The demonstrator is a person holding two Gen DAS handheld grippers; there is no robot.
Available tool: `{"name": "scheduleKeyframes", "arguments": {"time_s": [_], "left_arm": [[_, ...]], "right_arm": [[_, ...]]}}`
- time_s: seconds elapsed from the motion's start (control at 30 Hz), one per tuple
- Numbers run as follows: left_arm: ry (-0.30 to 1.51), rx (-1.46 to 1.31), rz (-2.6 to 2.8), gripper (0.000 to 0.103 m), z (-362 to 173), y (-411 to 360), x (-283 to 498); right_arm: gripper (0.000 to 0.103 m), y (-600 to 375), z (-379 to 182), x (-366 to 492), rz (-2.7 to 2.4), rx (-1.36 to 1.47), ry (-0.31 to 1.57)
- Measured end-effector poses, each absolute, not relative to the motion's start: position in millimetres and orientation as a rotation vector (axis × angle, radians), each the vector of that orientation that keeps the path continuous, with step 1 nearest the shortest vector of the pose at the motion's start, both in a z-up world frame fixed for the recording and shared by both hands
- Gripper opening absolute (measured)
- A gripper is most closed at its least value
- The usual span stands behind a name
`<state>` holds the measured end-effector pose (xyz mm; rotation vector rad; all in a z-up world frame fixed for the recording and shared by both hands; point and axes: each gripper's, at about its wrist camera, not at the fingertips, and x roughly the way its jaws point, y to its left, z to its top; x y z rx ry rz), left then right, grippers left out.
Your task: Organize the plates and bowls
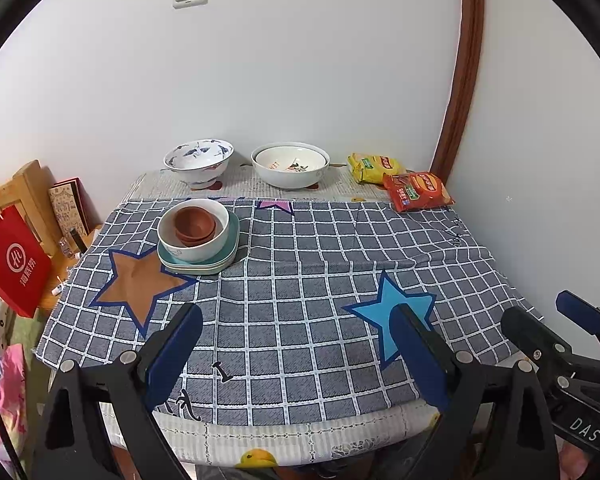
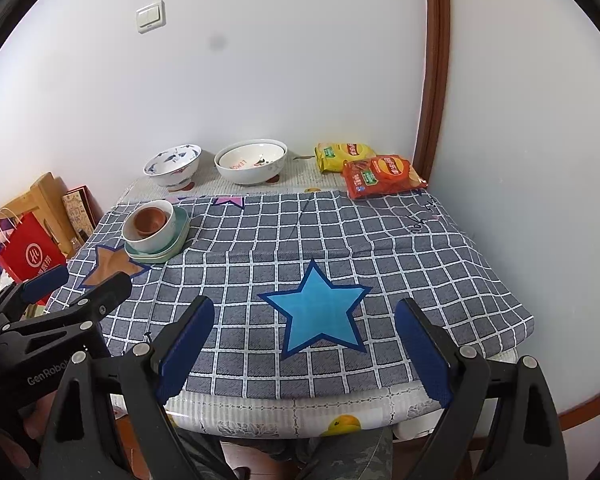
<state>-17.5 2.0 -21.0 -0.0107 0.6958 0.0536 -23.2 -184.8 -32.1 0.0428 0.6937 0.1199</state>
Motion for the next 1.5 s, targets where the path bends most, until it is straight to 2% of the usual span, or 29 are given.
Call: {"name": "scheduleKeyframes", "arguments": {"time_s": [1.5], "left_arm": [[0.695, -0.007, 0.055, 0.095, -21.6, -2.7, -23.2]], "right_arm": [[0.091, -184.1, -31.1, -30.0, 0.118, 0.048, 0.683]]}}
